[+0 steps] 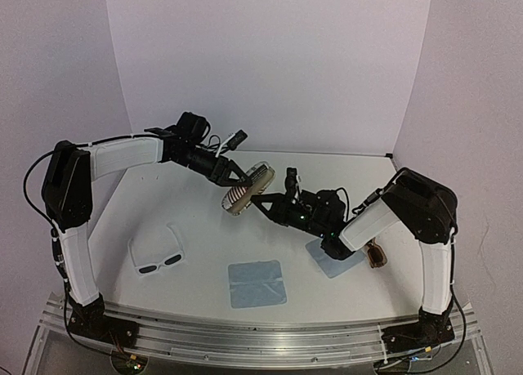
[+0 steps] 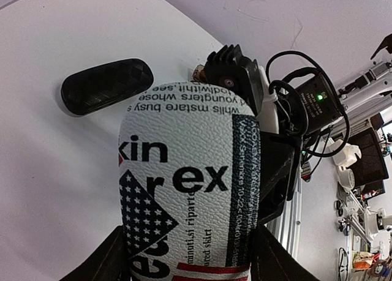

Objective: Organize the sunglasses
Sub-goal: Open the sunglasses case.

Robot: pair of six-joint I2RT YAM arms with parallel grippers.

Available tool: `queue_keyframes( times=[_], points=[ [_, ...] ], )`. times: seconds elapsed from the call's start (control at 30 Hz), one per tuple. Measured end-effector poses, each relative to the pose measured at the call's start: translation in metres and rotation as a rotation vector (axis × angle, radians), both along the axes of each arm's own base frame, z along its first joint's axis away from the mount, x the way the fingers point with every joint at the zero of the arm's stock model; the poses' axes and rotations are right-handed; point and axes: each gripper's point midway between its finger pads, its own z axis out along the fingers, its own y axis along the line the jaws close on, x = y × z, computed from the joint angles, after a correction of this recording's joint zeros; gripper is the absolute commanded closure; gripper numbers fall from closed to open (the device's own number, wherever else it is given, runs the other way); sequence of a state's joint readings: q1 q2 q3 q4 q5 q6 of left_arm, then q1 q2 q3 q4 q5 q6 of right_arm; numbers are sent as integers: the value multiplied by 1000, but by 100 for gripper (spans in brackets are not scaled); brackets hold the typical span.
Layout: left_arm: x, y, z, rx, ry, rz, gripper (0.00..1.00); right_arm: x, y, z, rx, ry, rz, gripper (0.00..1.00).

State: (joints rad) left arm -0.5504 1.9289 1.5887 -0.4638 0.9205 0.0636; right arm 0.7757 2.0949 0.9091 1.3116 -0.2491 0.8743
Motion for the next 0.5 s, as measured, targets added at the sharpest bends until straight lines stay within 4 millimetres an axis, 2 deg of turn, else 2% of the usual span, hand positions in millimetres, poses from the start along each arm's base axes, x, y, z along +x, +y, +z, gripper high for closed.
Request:
queue_keyframes(
  times=[0.3,0.4,0.5],
  points=[
    [1,4,-3,14,-13,-3,100,7,-4,-26,-68,93,-49,51],
    [-10,3,0,-1,22,-37,100,16,-12,-41,-111,140,-98,51],
    [-17,-1,1,-3,24,-56,100,21,-17,-45,-123,156,-114,50]
  ],
)
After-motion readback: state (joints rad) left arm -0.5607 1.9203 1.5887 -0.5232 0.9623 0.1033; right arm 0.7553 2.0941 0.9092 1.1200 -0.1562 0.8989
